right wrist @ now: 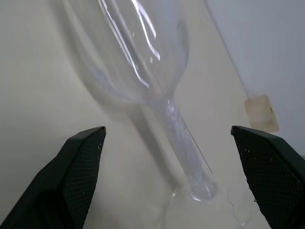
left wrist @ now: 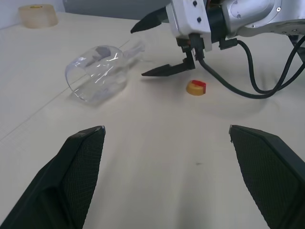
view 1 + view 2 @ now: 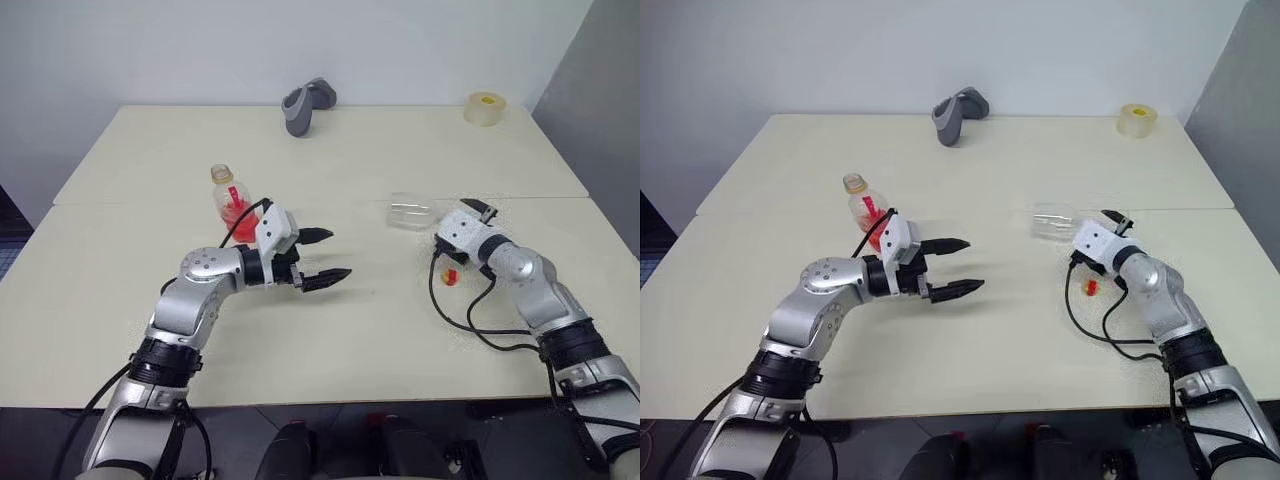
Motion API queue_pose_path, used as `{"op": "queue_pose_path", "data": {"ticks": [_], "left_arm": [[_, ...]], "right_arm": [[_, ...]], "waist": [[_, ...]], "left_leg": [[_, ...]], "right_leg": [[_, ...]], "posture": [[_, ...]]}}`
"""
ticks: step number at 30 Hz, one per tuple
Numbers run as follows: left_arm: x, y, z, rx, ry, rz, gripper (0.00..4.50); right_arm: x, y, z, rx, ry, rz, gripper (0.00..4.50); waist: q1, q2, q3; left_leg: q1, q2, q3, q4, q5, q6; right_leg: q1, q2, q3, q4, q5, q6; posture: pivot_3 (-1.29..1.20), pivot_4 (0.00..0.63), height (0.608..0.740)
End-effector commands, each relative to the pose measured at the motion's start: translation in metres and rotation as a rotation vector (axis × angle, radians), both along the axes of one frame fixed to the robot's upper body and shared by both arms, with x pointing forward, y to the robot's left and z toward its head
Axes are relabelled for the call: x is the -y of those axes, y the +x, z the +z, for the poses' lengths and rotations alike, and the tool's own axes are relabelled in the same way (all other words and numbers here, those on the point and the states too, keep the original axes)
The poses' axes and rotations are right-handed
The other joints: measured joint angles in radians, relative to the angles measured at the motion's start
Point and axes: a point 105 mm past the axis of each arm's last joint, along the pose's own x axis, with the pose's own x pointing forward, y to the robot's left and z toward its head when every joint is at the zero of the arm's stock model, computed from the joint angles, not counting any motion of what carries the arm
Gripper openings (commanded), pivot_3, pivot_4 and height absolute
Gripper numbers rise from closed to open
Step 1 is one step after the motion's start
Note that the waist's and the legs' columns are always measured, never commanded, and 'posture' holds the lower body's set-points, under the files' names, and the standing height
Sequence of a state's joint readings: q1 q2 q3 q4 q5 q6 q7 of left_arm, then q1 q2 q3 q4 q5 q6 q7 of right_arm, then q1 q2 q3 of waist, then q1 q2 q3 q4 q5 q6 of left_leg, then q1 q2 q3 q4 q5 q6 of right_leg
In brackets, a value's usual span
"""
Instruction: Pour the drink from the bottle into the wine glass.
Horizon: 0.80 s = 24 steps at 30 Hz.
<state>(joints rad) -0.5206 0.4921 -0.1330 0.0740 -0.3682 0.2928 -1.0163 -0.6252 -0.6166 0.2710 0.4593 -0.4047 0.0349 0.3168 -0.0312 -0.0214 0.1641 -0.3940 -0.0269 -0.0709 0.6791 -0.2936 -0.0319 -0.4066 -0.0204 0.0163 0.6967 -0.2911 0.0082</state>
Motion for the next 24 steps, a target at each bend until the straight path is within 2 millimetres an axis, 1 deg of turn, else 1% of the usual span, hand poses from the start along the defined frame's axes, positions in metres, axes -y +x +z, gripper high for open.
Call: {"op": "queue_pose_path", "data": {"ticks": [1,7,11,16,20,24], "left_arm": [[0.002,0.001,0.012,0.061,-0.005,-0.015,4.47],[0.0,0.001,0.007,0.061,-0.003,0.004,4.47],[-0.004,0.004,0.008,0.063,-0.001,0.016,4.47],[-0.003,0.008,0.01,0.074,-0.003,0.021,4.47],[0.0,0.008,0.011,0.078,-0.008,0.018,4.47],[-0.001,0.008,0.012,0.078,-0.011,0.022,4.47]], "right_arm": [[0.005,0.009,0.013,0.066,-0.058,-0.005,4.5],[0.002,0.02,0.018,0.11,-0.121,0.004,4.5],[-0.006,0.025,0.021,0.122,-0.161,0.038,4.5],[-0.011,0.033,0.023,0.123,-0.23,0.061,4.5],[-0.008,0.039,0.022,0.108,-0.292,0.058,4.5],[0.003,0.043,0.018,0.071,-0.464,0.054,4.5]], "waist": [[-0.001,0.0,0.0],[-0.001,0.0,0.0],[-0.001,0.0,0.0],[-0.002,0.0,0.0],[-0.003,0.0,0.0],[-0.004,0.0,0.0]], "left_leg": [[0.0,0.0,0.0,0.0,0.0,0.0],[0.0,0.0,0.0,0.0,0.0,0.0],[0.0,0.0,0.0,0.0,0.0,0.0],[0.0,0.0,0.0,0.0,0.0,0.0],[0.0,0.0,0.0,0.0,0.0,0.0],[0.0,0.0,0.0,0.0,0.0,0.0]], "right_leg": [[0.0,0.0,0.0,0.0,0.0,0.0],[0.0,0.0,0.0,0.0,0.0,0.0],[0.0,0.0,0.0,0.0,0.0,0.0],[0.0,0.0,0.0,0.0,0.0,0.0],[0.0,0.0,0.0,0.0,0.0,0.0],[0.0,0.0,0.0,0.0,0.0,0.0]], "posture": [[0.0,0.15,0.74],[0.0,0.15,0.74],[0.0,0.15,0.74],[0.0,0.15,0.74],[0.0,0.15,0.74],[0.0,0.15,0.74]]}}
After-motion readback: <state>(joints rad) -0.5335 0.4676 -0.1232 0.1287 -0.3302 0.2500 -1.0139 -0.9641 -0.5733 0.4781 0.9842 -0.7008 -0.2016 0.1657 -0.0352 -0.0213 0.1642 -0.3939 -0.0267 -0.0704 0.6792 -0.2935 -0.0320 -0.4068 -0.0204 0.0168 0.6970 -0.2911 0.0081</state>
